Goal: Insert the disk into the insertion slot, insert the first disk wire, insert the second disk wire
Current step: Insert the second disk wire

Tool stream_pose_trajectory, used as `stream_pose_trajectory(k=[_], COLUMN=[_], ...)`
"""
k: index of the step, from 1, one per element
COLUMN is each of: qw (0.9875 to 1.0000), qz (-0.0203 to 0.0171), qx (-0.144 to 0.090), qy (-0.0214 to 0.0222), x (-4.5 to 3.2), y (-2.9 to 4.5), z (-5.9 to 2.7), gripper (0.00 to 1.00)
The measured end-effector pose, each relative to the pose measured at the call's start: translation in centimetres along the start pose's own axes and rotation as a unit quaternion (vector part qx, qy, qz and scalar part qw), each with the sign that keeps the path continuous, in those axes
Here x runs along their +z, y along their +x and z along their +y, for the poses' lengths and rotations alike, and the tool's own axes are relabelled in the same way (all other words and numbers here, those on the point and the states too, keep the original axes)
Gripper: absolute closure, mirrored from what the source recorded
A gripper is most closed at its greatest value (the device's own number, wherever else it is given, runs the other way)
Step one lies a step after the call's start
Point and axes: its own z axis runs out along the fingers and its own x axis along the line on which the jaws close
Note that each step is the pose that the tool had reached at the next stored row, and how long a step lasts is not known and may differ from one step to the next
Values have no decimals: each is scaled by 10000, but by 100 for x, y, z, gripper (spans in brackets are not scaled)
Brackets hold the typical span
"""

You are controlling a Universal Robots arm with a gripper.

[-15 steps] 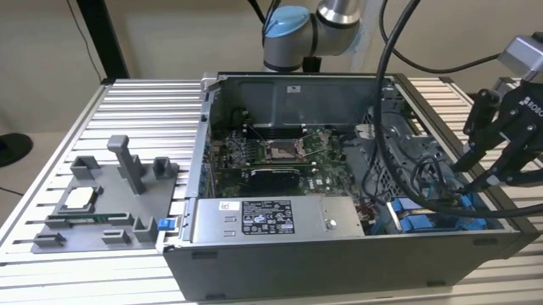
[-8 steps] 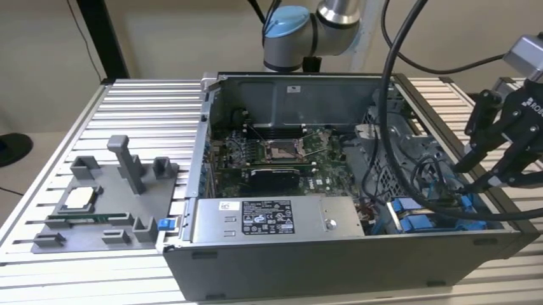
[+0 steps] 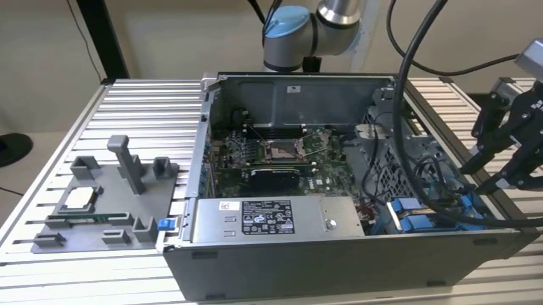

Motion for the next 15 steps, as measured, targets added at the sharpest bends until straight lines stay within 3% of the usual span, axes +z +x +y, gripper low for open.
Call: stream_pose_trajectory(k=[6, 15], qw=[9999, 9997], qz=[-96, -207], qx=[-42, -143], qy=[-1, -6], x=[12, 57], y=[31, 57], z=[-50, -117], gripper=[0, 0])
